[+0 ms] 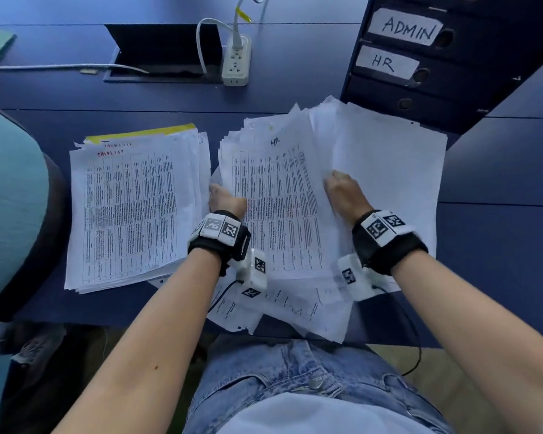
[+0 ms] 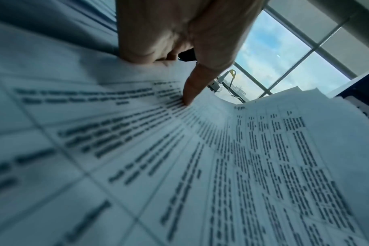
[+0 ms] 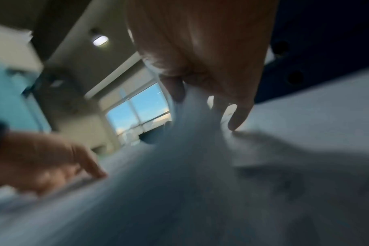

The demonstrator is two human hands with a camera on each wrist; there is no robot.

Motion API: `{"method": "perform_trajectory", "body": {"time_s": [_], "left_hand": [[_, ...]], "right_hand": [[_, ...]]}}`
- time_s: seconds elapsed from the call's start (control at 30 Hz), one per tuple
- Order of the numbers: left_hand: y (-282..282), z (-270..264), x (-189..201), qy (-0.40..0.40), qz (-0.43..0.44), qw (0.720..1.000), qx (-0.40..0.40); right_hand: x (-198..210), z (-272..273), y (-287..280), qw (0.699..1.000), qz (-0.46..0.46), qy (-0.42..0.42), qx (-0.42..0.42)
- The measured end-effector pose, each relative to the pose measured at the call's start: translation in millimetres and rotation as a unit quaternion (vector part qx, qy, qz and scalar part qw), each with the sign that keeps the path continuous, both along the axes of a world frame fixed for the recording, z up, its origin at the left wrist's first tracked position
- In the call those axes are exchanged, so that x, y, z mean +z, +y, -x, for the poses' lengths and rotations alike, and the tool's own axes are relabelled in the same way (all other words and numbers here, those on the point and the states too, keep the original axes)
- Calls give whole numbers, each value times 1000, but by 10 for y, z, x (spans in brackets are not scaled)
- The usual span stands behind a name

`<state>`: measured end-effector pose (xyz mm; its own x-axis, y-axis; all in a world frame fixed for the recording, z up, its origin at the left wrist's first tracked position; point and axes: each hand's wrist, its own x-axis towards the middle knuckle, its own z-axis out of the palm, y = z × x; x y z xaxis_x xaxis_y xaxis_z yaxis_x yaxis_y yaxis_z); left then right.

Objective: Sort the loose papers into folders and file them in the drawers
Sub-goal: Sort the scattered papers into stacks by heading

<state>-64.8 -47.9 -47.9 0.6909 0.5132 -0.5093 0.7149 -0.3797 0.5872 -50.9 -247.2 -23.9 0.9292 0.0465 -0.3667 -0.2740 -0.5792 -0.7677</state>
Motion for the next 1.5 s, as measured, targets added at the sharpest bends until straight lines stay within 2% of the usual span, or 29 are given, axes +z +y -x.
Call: {"method": "perform_trajectory", "body": {"time_s": [0.07,0.13,0.2,0.27,0.33,0.5,0.57,0.6,0.7,0.77,0.83,0.9,0.97,1.07,1.1,1.13,1.2,1.23,1.3,1.37,1.43,1.47,1.5], "left_hand": [[-25,-8,24,3,-9,1000,-9],[-56,-3,37,5,-20,1000,-13],[-74,-5,39,1,-26,1000,-12],[-82,-6,40,0,-26,1000,-14],[-79,-3,43,7,-26,1000,-15],[-63,-12,50,16,-14,1000,-7],[-60,-11,52,19,-16,1000,-5],[-67,-5,62,20,-16,1000,-8],[-67,1,50,12,-22,1000,-6],[-60,16,29,-11,-17,1000,5],[-64,39,14,-54,-14,998,-2],[-62,67,43,-79,0,997,-24],[-62,98,78,-84,2,995,-47],[-58,88,197,-118,-35,991,-58],[-66,66,245,-140,-21,988,-68],[-79,47,305,-153,28,985,-78],[-89,10,361,-144,148,976,-71],[-104,12,427,-130,208,968,-52],[-86,39,477,-112,275,955,-13],[-13,65,421,-97,247,964,6],[13,136,329,-42,197,979,-21],[47,151,224,-23,154,987,-34],[58,186,187,-6,152,988,-16]], "right_hand": [[-40,-135,-68,989,110,11,93],[-7,-235,-119,962,200,24,187],[41,-307,-161,921,270,31,278],[52,-355,-188,868,341,21,361],[18,-382,-234,833,391,14,390],[-100,-357,-321,834,405,-6,375],[-106,-334,-357,850,381,-31,363],[-99,-323,-387,867,360,-48,342],[26,-357,-468,934,281,-108,191],[191,-401,-434,951,237,-165,114],[440,-403,-282,937,191,-276,96],[706,-340,-69,922,88,-368,84],[936,-261,90,907,-34,-418,39],[1195,-147,167,862,-167,-478,-40],[1231,-113,157,849,-188,-491,-59],[1235,-79,135,841,-206,-495,-70],[1109,2,63,853,-221,-465,-87],[1001,53,13,867,-219,-438,-91],[741,157,-83,900,-183,-385,-86],[486,230,-197,941,-128,-301,-81],[260,253,-318,971,-115,-174,-118],[161,250,-376,972,-134,-110,-157],[80,254,-429,962,-179,-52,-201]]}}
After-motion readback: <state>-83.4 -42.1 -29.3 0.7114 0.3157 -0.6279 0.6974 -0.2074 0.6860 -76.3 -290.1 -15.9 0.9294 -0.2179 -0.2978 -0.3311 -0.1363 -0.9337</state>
